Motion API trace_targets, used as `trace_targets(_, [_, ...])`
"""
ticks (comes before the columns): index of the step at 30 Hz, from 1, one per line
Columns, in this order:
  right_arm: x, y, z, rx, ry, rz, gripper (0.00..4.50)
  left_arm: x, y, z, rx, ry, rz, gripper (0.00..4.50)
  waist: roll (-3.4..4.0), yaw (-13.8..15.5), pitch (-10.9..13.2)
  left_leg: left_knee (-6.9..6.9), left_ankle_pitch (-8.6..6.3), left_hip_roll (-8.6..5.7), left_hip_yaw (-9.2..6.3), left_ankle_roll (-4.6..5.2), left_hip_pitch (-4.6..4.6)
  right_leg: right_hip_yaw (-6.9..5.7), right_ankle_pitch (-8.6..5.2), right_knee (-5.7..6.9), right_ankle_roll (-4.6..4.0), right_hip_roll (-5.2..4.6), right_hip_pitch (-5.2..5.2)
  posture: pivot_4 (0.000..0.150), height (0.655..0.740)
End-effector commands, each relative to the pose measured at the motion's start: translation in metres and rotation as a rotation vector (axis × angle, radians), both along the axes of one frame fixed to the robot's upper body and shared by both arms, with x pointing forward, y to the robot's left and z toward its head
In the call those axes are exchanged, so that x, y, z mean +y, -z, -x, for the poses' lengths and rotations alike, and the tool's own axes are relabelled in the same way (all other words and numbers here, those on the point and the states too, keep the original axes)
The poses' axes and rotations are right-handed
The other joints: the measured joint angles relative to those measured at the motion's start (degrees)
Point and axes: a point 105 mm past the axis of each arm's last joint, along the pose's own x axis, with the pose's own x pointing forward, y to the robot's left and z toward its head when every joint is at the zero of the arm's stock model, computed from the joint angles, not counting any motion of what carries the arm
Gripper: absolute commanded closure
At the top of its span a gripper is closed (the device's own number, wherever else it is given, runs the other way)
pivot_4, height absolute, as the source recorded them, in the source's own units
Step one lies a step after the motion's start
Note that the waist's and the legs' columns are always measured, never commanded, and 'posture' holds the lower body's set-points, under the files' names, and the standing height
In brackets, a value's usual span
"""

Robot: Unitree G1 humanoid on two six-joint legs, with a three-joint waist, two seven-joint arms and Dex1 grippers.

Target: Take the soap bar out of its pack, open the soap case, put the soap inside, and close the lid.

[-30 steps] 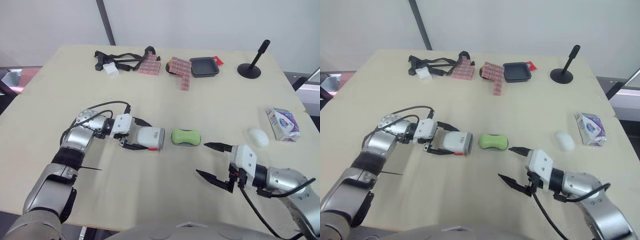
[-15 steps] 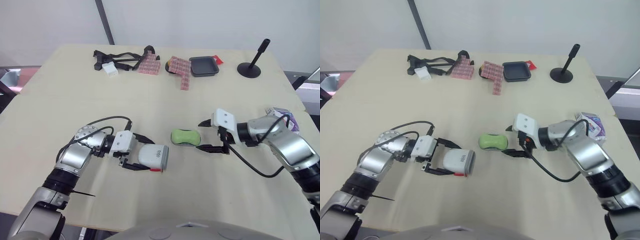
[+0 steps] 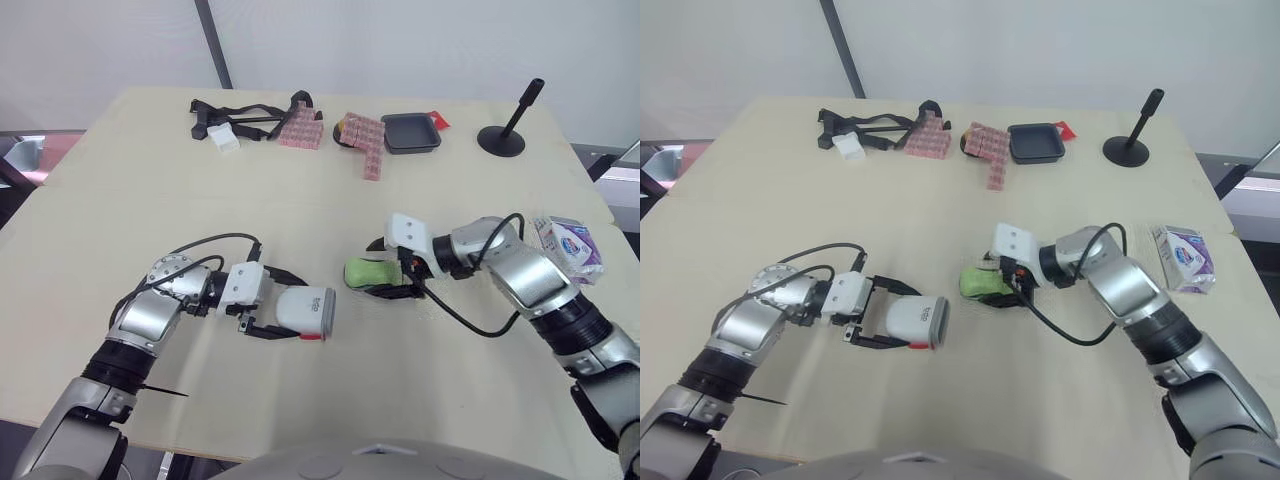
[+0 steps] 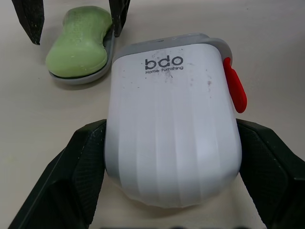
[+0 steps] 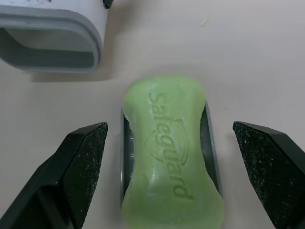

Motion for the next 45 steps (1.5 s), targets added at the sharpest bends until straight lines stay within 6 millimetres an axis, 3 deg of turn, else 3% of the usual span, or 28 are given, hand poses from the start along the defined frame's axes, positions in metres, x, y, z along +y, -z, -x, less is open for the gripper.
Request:
trace_targets(1, [0.003, -0.002, -0.005, -0.022, 0.003, 0.006, 0.00, 0.003, -0.008, -0.003, -0.043, -0.005, 0.008, 1.03, 0.00, 0.0, 0.0, 0.00, 0.00, 0.00, 0.00, 0.00, 0.00, 0.00, 0.00, 0.00, 0.00, 0.00, 0.00, 0.150, 0.7400])
trace_targets(6, [0.005, -0.004, -0.012, -0.034, 0.019, 0.010, 0.00, 0.004, -0.006, -0.002, -0.043, 0.002, -0.006, 1.03, 0.00, -0.1, 0.0, 0.00, 0.01, 0.01, 0.05, -0.02, -0.01, 0.04, 0.00, 0.06, 0.00, 0.01, -0.07, 0.150, 0.7400])
trace_targets(17, [0.002, 0.006, -0.003, -0.004, -0.028, 0.060, 0.00, 0.001, -0.007, -0.003, -0.035, 0.005, 0.002, 1.03, 0.00, 0.1, 0.0, 0.01, 0.04, 0.01, 0.06, -0.07, -0.02, 0.05, 0.01, 0.07, 0.01, 0.02, -0.07, 0.150, 0.7400])
trace_targets(29, [-0.011, 0.010, 0.000, 0.013, 0.045, 0.078, 0.00, 0.002, -0.006, -0.003, -0.038, 0.007, -0.003, 1.03, -0.01, 0.2, 0.0, 0.00, 0.15, 0.00, 0.06, -0.27, -0.02, 0.05, 0.01, 0.05, 0.01, 0.01, -0.06, 0.150, 0.7400])
trace_targets(39, [-0.005, 0.013, 0.001, 0.020, 0.087, 0.051, 0.00, 0.002, -0.005, -0.004, -0.042, 0.006, -0.007, 1.03, -0.02, 0.1, 0.0, 0.00, 0.17, 0.01, 0.06, -0.30, 0.00, 0.07, 0.01, 0.06, 0.01, 0.03, -0.06, 0.150, 0.7400])
trace_targets(45, [-0.009, 0.015, -0.001, 0.018, 0.106, 0.053, 1.78, 0.005, -0.005, -0.004, -0.044, 0.006, -0.015, 1.03, -0.06, 0.1, 0.0, 0.00, 0.18, 0.02, 0.07, -0.34, 0.02, 0.08, 0.01, 0.06, 0.01, 0.04, -0.05, 0.150, 0.7400])
